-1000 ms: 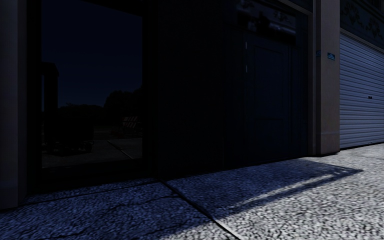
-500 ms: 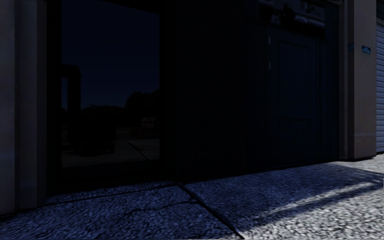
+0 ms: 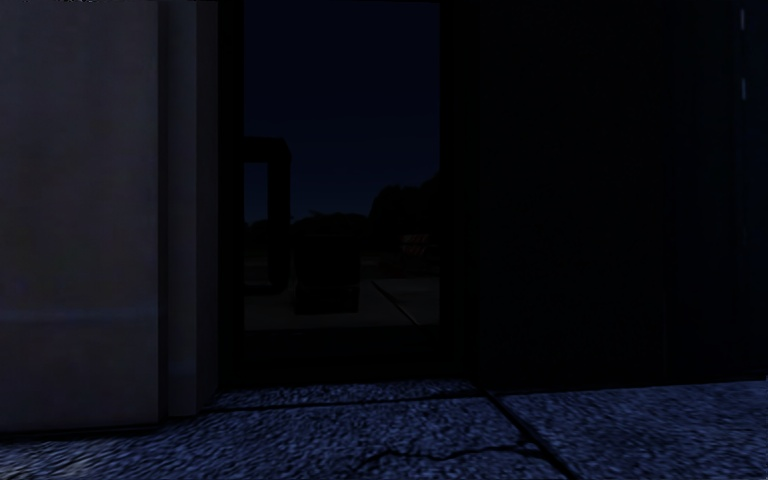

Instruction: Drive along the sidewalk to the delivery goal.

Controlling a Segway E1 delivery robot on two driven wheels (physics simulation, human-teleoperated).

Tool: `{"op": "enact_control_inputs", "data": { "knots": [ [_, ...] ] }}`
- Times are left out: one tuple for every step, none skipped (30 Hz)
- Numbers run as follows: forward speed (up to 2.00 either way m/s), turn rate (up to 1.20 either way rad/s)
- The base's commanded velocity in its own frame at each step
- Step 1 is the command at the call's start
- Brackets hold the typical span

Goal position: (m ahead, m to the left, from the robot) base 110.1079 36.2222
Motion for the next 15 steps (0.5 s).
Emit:
{"op": "enact_control_inputs", "data": {
  "knots": [
    [0.73,0.81],
    [0.73,0.81],
    [0.74,0.82],
    [0.74,0.84],
    [0.74,0.84],
    [0.74,0.85],
    [0.75,0.85],
    [0.75,0.86],
    [0.76,0.88],
    [0.76,0.88],
    [0.76,0.91],
    [0.76,0.97],
    [0.76,1.01],
    [0.76,1.01],
    [0.77,1.02]
  ]
}}
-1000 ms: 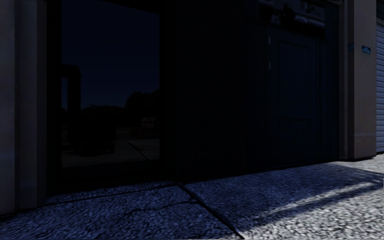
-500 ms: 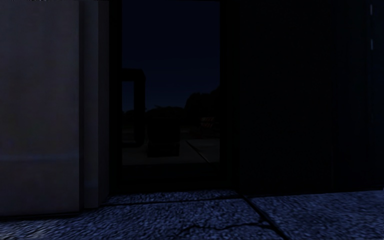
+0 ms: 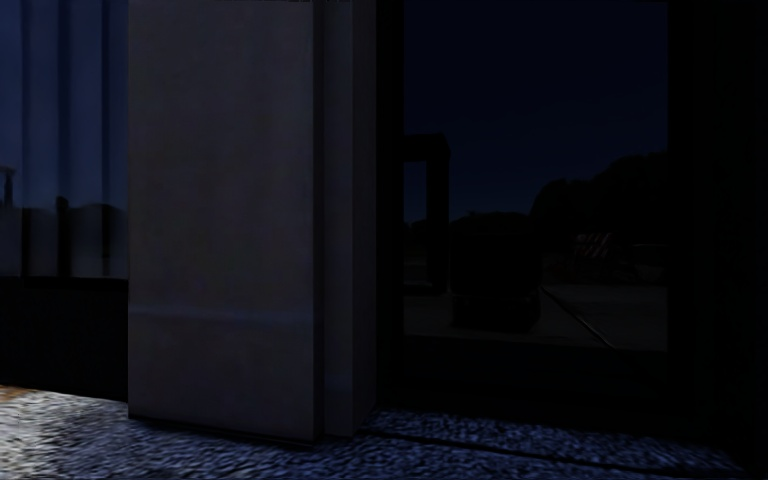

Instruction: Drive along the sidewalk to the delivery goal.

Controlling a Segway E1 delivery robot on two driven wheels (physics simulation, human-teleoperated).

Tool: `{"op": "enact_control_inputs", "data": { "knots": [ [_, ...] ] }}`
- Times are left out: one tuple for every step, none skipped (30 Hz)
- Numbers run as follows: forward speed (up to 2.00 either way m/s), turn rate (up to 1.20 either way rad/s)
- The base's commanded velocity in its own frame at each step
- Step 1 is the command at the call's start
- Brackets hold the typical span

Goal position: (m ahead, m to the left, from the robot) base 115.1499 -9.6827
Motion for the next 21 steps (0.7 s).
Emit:
{"op": "enact_control_inputs", "data": {
  "knots": [
    [0.77,1.02],
    [0.77,1.02],
    [0.77,1.02],
    [0.77,1.02],
    [0.77,1.02],
    [0.77,1.02],
    [0.77,1.02],
    [0.77,1.02],
    [0.77,1.02],
    [0.77,1.02],
    [0.77,1.02],
    [0.77,1.02],
    [0.77,1.02],
    [0.77,1.02],
    [0.78,1.02],
    [0.78,1.02],
    [0.78,1.02],
    [0.79,1.02],
    [0.81,1.02],
    [0.82,1.02],
    [0.82,1.02]
  ]
}}
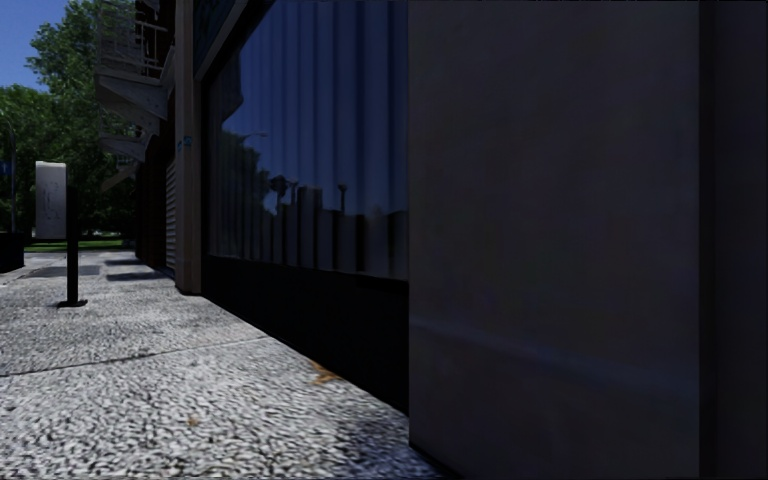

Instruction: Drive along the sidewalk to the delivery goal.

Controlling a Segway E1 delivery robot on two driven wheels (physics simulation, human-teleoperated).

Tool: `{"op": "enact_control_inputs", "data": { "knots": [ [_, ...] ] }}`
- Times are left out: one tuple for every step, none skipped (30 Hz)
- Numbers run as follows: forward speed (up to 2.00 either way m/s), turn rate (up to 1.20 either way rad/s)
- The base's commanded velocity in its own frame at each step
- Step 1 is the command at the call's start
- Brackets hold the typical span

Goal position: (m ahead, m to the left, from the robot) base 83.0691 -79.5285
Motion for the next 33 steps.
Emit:
{"op": "enact_control_inputs", "data": {
  "knots": [
    [0.82,1.02],
    [0.82,1.02],
    [0.82,1.02],
    [0.82,1.02],
    [0.82,1.02],
    [0.82,1.02],
    [0.82,1.02],
    [0.82,1.02],
    [0.82,1.02],
    [0.82,1.02],
    [0.82,1.02],
    [0.82,1.02],
    [0.82,1.02],
    [0.82,1.02],
    [0.82,1.02],
    [0.82,1.02],
    [0.82,1.02],
    [0.82,1.02],
    [0.82,1.02],
    [0.82,1.02],
    [0.82,1.02],
    [0.83,1.0],
    [0.91,0.85],
    [0.91,0.85],
    [1.6,0.61],
    [2.0,0.51],
    [2.0,0.43],
    [2.0,0.43],
    [2.0,0.4],
    [2.0,0.4],
    [2.0,0.39],
    [2.0,0.39],
    [2.0,0.39]
  ]
}}
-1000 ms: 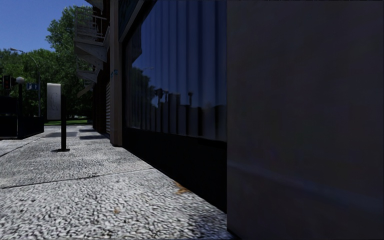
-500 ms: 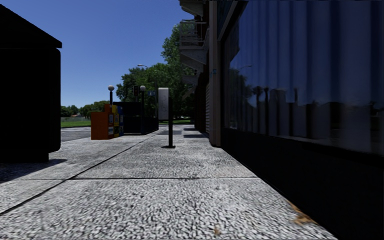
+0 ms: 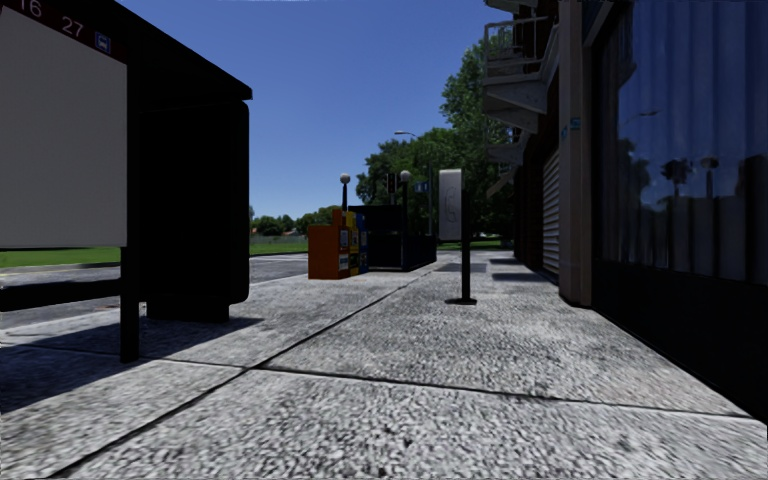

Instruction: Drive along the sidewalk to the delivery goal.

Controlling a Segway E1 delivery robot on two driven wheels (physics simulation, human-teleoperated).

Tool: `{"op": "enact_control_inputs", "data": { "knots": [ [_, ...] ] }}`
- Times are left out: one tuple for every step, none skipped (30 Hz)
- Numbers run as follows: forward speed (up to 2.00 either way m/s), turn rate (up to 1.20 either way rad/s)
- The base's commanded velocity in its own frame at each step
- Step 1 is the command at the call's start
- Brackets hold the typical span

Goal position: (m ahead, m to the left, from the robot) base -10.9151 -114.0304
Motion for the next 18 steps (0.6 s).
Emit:
{"op": "enact_control_inputs", "data": {
  "knots": [
    [2.0,0.39],
    [2.0,0.38],
    [2.0,0.38],
    [2.0,0.36],
    [2.0,0.29],
    [2.0,0.0],
    [2.0,0.0],
    [2.0,0.0],
    [2.0,0.0],
    [2.0,0.0],
    [2.0,0.0],
    [2.0,0.0],
    [2.0,0.0],
    [2.0,0.0],
    [2.0,0.0],
    [2.0,0.0],
    [2.0,0.0],
    [2.0,0.0]
  ]
}}
